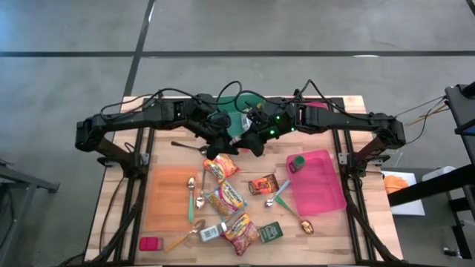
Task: Pick & Place Food Item
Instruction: Put the transparent spice bottle into the pink bin
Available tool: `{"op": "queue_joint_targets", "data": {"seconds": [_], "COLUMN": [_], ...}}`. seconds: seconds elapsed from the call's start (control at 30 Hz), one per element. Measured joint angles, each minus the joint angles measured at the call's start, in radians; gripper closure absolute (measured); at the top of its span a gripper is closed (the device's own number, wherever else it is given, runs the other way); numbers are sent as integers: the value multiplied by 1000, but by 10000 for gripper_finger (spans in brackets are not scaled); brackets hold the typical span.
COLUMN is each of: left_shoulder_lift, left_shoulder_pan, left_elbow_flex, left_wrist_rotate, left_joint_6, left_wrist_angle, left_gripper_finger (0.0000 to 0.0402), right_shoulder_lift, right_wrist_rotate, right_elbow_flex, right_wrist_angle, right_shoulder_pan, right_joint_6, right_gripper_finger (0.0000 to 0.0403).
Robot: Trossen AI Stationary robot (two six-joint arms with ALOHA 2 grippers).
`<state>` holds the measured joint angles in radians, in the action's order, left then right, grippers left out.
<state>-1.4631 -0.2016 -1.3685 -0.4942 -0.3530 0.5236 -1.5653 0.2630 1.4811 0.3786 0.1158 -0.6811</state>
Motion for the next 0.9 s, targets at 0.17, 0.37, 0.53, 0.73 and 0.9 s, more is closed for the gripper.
{"op": "queue_joint_targets", "data": {"seconds": [0.17, 0.37, 0.53, 0.73, 0.9], "left_shoulder_lift": [1, 7, 16, 45, 80], "left_shoulder_pan": [0, 0, 0, 0, 0], "left_elbow_flex": [0, 0, 0, -1, -1], "left_wrist_rotate": [-4, -11, -4, -8, -3], "left_joint_6": [-17, -63, -92, -101, -101], "left_wrist_angle": [-6, -5, 1, 5, 24], "left_gripper_finger": [170, 20, 42, 94, 121], "right_shoulder_lift": [6, 22, 59, 136, 193], "right_wrist_rotate": [-8, -53, -114, -285, -461], "right_elbow_flex": [0, 0, 0, 0, -20], "right_wrist_angle": [2, 52, 148, 427, 740], "right_shoulder_pan": [0, 0, -1, -9, -77], "right_joint_6": [17, 36, 41, 3, -135], "right_gripper_finger": [235, 235, 235, 235, 235]}}
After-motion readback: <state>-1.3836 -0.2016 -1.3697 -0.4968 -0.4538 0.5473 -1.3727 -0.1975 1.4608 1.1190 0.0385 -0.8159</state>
